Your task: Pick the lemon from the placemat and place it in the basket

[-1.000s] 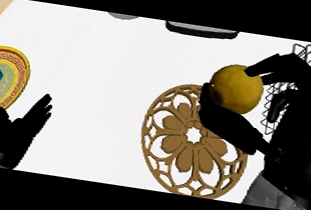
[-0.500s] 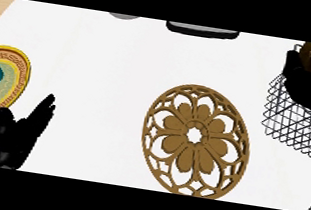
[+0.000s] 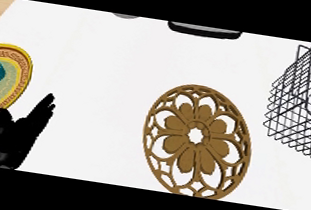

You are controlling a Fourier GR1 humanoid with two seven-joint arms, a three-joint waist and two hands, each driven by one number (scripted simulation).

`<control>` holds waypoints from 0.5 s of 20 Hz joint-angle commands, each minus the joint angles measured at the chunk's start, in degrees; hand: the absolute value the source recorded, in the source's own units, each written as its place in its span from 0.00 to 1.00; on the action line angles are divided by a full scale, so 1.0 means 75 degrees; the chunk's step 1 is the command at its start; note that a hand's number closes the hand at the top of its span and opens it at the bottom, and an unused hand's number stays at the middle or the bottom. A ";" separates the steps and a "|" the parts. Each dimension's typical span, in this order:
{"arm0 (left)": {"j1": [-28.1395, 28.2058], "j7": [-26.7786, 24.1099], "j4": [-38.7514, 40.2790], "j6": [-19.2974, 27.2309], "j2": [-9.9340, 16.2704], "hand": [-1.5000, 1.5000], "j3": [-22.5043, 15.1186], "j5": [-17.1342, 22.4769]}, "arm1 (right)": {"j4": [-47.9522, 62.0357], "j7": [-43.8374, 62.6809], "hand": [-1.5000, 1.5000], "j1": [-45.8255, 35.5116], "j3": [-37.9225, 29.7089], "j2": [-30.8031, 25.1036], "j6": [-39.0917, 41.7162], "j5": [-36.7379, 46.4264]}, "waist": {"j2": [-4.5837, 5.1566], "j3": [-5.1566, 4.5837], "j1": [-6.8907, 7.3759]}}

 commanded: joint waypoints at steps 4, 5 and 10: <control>-0.0084 0.0589 0.0704 -0.0168 -0.0021 0.50 -0.0064 -0.0022 | 0.1471 -0.0944 1.00 0.0247 -0.0973 -0.0435 -0.0510 -0.0647 | 0.0111 -0.0080 0.0076; 0.0122 0.0280 0.0794 -0.0196 -0.0034 0.50 0.0046 -0.0002 | 0.1246 -0.1019 1.00 0.0647 -0.0919 -0.0178 -0.0624 -0.0712 | 0.0098 -0.0081 0.0069; 0.0336 0.0201 0.0734 -0.0302 -0.0151 0.50 -0.0048 0.0005 | 0.1754 -0.1406 1.00 0.0691 -0.1700 0.0067 -0.1438 -0.1348 | 0.0101 -0.0080 0.0088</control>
